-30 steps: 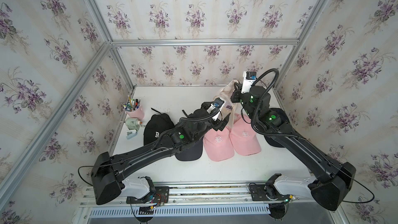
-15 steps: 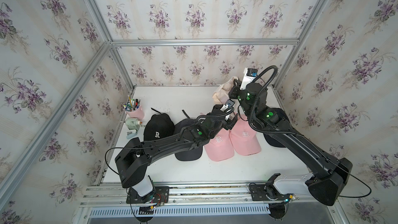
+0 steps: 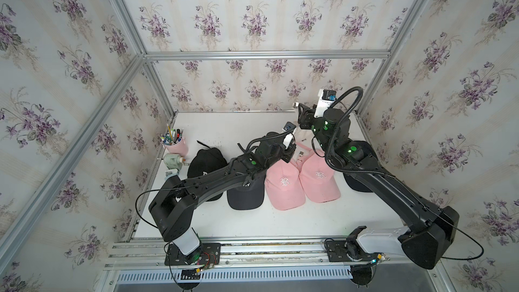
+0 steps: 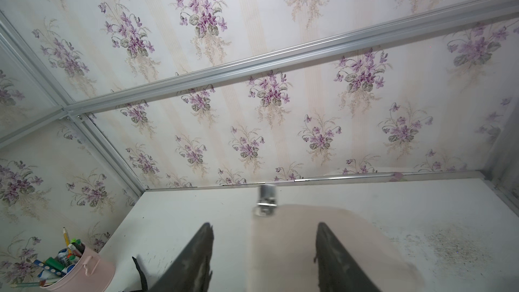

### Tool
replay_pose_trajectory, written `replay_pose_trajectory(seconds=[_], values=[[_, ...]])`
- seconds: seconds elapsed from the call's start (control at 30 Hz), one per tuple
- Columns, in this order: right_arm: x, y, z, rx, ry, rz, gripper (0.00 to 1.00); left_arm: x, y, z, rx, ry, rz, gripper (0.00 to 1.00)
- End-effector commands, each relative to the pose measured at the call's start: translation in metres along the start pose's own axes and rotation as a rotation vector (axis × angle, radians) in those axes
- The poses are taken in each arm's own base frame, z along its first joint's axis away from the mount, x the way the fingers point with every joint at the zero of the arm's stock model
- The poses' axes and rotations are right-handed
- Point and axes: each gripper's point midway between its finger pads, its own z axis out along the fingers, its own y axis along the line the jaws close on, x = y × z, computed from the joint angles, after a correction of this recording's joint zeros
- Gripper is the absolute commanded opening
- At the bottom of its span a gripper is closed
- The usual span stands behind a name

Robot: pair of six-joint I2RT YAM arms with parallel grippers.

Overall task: Open the adjustable buckle of the baseball cap
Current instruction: Place the baseball cap at the center of the board.

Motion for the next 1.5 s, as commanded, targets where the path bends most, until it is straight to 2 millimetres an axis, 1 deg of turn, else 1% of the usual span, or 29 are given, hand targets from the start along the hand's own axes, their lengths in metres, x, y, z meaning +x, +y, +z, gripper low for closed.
replay_pose_trajectory(seconds=[0.0, 0.07, 0.17, 0.23, 0.3, 0.37, 0.43, 0.53, 0.63, 0.67, 0.7, 0.73, 0.77, 0.8, 0.83, 0.9, 0.97, 1.03, 1.07, 1.1, 1.13, 1.17, 1.23, 1.33, 1.4, 1.47], values=[[-0.025, 0.004, -0.01, -0.063, -0.084, -0.012, 0.69, -0.005, 0.024, 0.007, 0.093, -0.014, -0.149, 0.0], [-0.03, 0.005, -0.017, -0.094, -0.109, -0.049, 0.75, 0.002, 0.049, 0.018, 0.166, 0.007, -0.287, 0.0], [-0.023, 0.0, -0.023, -0.106, -0.1, -0.088, 0.81, 0.015, 0.076, 0.04, 0.337, 0.054, -0.486, 0.0], [-0.006, -0.003, -0.025, -0.11, -0.057, -0.103, 0.82, 0.026, 0.092, 0.055, 0.453, 0.077, -0.631, 0.0], [0.014, -0.009, -0.028, -0.106, -0.01, -0.109, 0.81, 0.039, 0.11, 0.067, 0.506, 0.064, -0.725, 0.0], [0.032, -0.032, -0.028, -0.059, 0.019, -0.104, 0.82, 0.056, 0.127, 0.079, 0.525, 0.075, -0.793, 0.0], [0.052, -0.043, -0.033, -0.042, 0.051, -0.09, 0.82, 0.075, 0.143, 0.089, 0.519, 0.088, -0.844, 0.0], [0.075, -0.055, -0.038, -0.023, 0.092, -0.07, 0.82, 0.094, 0.155, 0.098, 0.537, 0.132, -0.897, 0.01], [0.092, -0.063, -0.039, -0.005, 0.131, -0.07, 0.82, 0.108, 0.164, 0.101, 0.526, 0.156, -0.929, 0.05], [0.097, -0.065, -0.038, 0.0, 0.14, -0.073, 0.81, 0.113, 0.166, 0.101, 0.519, 0.167, -0.939, 0.05], [0.102, -0.067, -0.038, 0.007, 0.15, -0.078, 0.81, 0.117, 0.169, 0.101, 0.509, 0.179, -0.947, 0.08], [0.108, -0.07, -0.038, 0.014, 0.159, -0.079, 0.81, 0.123, 0.17, 0.1, 0.496, 0.197, -0.951, 0.14], [0.114, -0.072, -0.037, 0.018, 0.169, -0.081, 0.82, 0.129, 0.171, 0.099, 0.485, 0.215, -0.954, 0.24], [0.121, -0.075, -0.036, 0.023, 0.181, -0.082, 0.82, 0.133, 0.172, 0.098, 0.47, 0.233, -0.948, 0.38], [0.128, -0.079, -0.036, 0.026, 0.195, -0.078, 0.82, 0.137, 0.172, 0.096, 0.453, 0.25, -0.934, 0.48], [0.139, -0.085, -0.035, 0.035, 0.208, -0.076, 0.82, 0.142, 0.175, 0.092, 0.405, 0.275, -0.906, 0.56], [0.146, -0.092, -0.035, 0.044, 0.205, -0.08, 0.83, 0.141, 0.178, 0.087, 0.354, 0.286, -0.86, 0.68], [0.153, -0.101, -0.037, 0.062, 0.189, -0.095, 0.84, 0.137, 0.18, 0.081, 0.295, 0.288, -0.792, 0.8], [0.154, -0.104, -0.038, 0.071, 0.178, -0.106, 0.85, 0.135, 0.183, 0.077, 0.252, 0.291, -0.755, 0.88], [0.156, -0.11, -0.039, 0.096, 0.166, -0.114, 0.92, 0.133, 0.183, 0.073, 0.213, 0.295, -0.706, 0.98], [0.156, -0.115, -0.04, 0.111, 0.154, -0.128, 1.0, 0.129, 0.183, 0.068, 0.177, 0.295, -0.645, 1.0], [0.157, -0.118, -0.042, 0.115, 0.144, -0.142, 1.0, 0.125, 0.183, 0.064, 0.139, 0.296, -0.597, 1.0], [0.16, -0.133, -0.044, 0.16, 0.12, -0.154, 1.0, 0.121, 0.18, 0.055, 0.076, 0.304, -0.506, 1.0], [0.164, -0.148, -0.047, 0.192, 0.105, -0.156, 1.0, 0.119, 0.179, 0.043, -0.004, 0.31, -0.428, 1.0], [0.164, -0.154, -0.048, 0.206, 0.101, -0.162, 1.0, 0.121, 0.179, 0.035, -0.044, 0.324, -0.392, 1.0], [0.164, -0.159, -0.049, 0.224, 0.093, -0.175, 1.0, 0.118, 0.183, 0.024, -0.097, 0.315, -0.361, 1.0]])
